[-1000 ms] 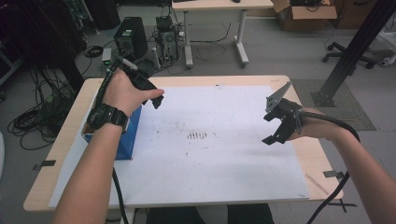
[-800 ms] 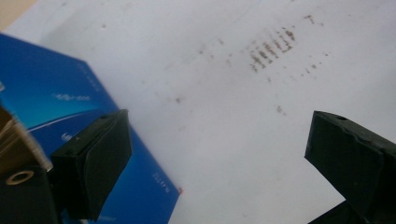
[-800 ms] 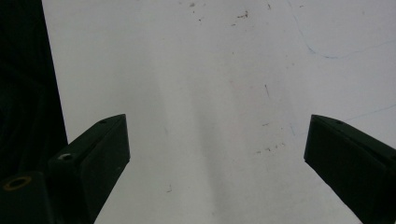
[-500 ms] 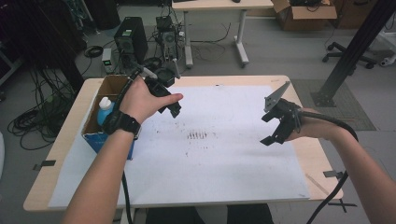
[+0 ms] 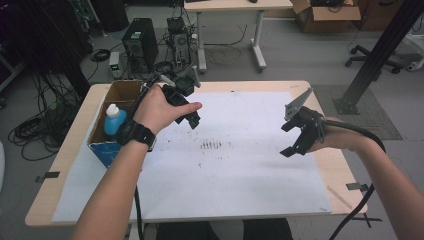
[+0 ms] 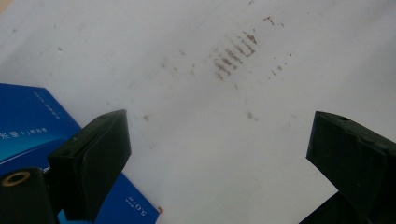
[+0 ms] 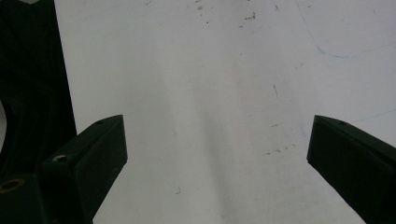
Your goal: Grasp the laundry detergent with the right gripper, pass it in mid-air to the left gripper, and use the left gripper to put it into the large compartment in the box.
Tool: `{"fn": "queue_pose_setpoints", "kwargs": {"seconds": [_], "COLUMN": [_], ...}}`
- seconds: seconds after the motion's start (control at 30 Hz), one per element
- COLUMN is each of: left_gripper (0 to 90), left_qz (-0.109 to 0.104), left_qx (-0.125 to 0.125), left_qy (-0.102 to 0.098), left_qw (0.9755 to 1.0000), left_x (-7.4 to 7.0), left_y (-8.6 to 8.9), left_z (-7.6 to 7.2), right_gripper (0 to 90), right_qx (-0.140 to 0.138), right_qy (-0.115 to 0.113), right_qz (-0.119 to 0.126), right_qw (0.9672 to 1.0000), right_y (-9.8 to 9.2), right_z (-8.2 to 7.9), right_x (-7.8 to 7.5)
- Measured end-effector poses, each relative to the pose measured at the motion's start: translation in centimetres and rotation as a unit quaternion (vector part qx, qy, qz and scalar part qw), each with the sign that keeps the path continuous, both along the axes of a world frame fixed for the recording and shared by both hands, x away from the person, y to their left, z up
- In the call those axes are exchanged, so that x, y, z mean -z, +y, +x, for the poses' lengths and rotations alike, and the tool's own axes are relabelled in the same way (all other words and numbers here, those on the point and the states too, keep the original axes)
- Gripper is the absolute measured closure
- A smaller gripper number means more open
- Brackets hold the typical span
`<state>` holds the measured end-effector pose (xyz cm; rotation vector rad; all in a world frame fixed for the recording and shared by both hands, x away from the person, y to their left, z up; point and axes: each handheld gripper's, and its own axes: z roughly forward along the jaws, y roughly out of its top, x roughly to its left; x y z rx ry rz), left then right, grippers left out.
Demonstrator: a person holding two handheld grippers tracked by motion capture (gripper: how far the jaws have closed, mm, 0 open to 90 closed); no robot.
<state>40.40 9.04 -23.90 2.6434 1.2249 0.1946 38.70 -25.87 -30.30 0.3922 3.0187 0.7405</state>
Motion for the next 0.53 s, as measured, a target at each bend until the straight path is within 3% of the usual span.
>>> {"fn": "queue_pose_setpoints", "kwargs": {"seconds": [0.53], "left_gripper": [6.6], "left_qz": [-0.003], "left_qx": [0.003], "left_qy": [0.003], "left_qw": [1.0], "left_x": [-0.01], "left_y": [0.08], "left_z": [-0.21], "right_gripper": [5.0], "right_qx": [-0.003], "right_qy": [-0.001], "right_qz": [-0.002], "right_qw": [1.0], "right_y": [0.19], "right_z": [-0.13], "right_x": [-0.14]}}
